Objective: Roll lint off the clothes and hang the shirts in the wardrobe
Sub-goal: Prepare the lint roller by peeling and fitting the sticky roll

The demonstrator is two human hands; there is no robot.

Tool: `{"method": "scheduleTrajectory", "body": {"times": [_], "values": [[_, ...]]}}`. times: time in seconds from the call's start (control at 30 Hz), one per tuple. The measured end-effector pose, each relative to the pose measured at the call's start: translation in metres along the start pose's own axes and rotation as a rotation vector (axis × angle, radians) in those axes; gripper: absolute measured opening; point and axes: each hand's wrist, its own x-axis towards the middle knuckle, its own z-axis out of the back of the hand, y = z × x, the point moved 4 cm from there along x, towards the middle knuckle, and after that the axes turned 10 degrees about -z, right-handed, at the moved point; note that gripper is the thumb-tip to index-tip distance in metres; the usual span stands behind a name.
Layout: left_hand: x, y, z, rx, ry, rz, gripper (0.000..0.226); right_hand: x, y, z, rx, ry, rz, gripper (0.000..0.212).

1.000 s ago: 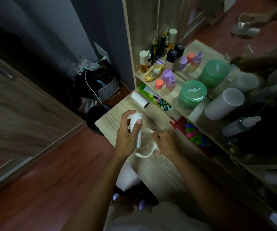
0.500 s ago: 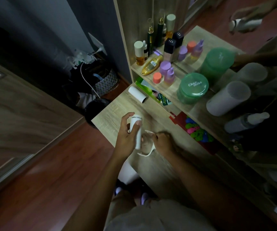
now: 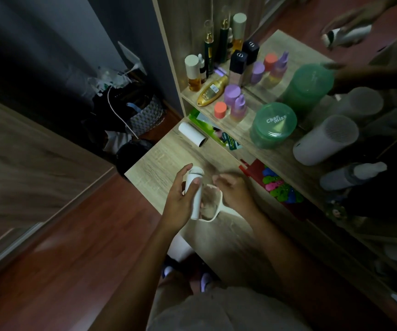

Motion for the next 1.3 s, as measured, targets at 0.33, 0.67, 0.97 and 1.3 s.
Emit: {"method": "scheduleTrajectory", "body": {"times": [0.33, 0.67, 0.97, 1.3], "values": [[0.008, 0.007, 0.001, 0.037, 0.055, 0.087, 0.044, 0.008, 0.031, -0.021, 0.455, 0.418, -0.054, 0.027], [0.018, 0.004, 0.018, -0.322, -0.03, 0.288, 0.024, 0.061, 0.022, -0.026, -0.005, -0.133, 0.224, 0.018], [0.021, -0.011, 0.031, -0.611, -0.197, 0.331, 0.026, 0.101, 0.02, -0.033, -0.406, -0.29, 0.424, 0.021], [0.02, -0.012, 0.035, -0.674, -0.303, 0.288, 0.031, 0.06, 0.036, -0.022, -0.148, -0.224, 0.341, 0.013]]}}
